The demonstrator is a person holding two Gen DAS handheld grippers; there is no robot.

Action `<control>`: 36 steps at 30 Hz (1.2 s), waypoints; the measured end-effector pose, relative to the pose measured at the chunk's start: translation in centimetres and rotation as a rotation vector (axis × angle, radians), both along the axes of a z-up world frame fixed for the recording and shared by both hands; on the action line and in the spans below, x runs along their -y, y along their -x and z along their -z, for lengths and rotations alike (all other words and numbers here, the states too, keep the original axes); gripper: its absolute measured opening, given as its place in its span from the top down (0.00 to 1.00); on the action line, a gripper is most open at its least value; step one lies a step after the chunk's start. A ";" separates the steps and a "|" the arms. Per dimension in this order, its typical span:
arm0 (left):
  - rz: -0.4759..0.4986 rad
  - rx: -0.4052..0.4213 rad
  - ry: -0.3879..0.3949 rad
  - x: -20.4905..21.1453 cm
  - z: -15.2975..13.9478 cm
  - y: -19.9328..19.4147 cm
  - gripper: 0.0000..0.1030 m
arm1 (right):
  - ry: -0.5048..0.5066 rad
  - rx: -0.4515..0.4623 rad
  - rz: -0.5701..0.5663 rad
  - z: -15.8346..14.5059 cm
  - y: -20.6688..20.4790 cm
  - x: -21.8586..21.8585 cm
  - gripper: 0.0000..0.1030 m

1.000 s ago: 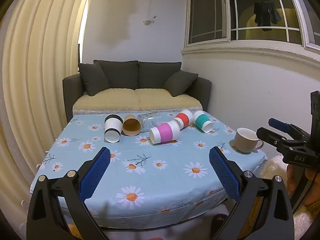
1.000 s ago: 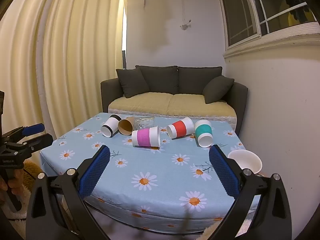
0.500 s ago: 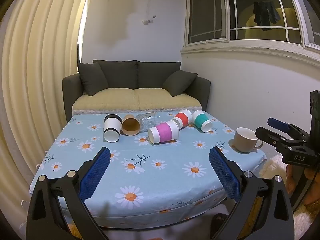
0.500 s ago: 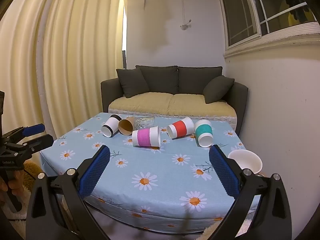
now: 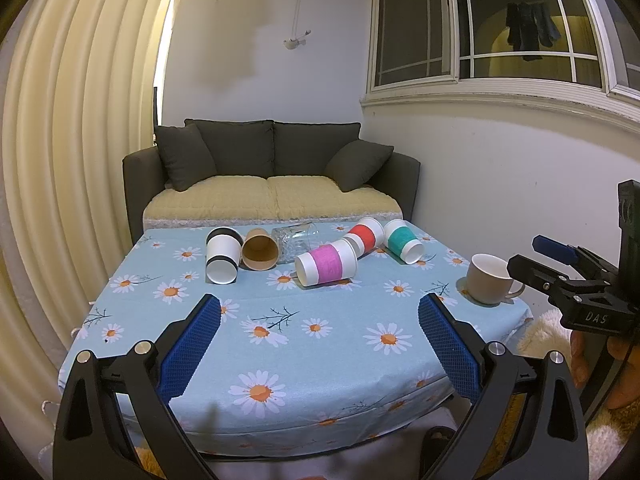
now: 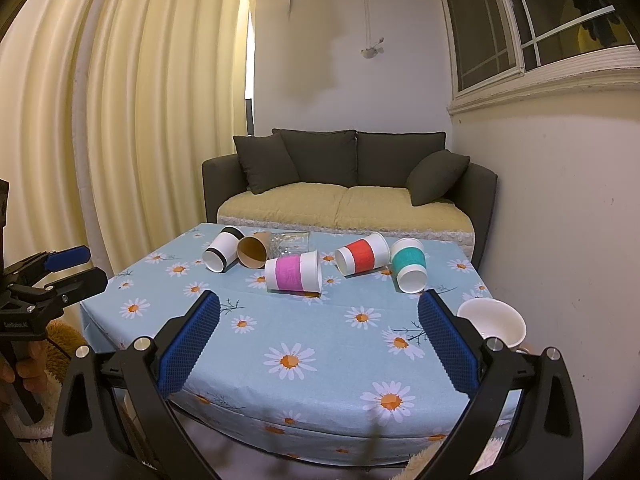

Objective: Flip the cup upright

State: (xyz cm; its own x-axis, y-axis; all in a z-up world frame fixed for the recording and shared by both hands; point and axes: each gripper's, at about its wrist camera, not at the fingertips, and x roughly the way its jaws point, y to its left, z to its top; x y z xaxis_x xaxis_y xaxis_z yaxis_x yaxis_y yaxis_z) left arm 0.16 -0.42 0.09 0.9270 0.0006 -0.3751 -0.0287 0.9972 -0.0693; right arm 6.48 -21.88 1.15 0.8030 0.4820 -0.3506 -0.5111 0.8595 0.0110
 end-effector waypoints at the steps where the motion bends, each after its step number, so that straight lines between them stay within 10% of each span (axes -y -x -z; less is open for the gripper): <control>1: 0.000 0.001 0.001 0.0 0.0 0.0 0.06 | 0.000 0.000 0.000 0.0 0.0 0.0 0.05; 36: 0.005 0.002 0.001 0.6 0.2 0.2 0.06 | 0.000 -0.004 -0.001 0.8 -0.1 -0.1 0.05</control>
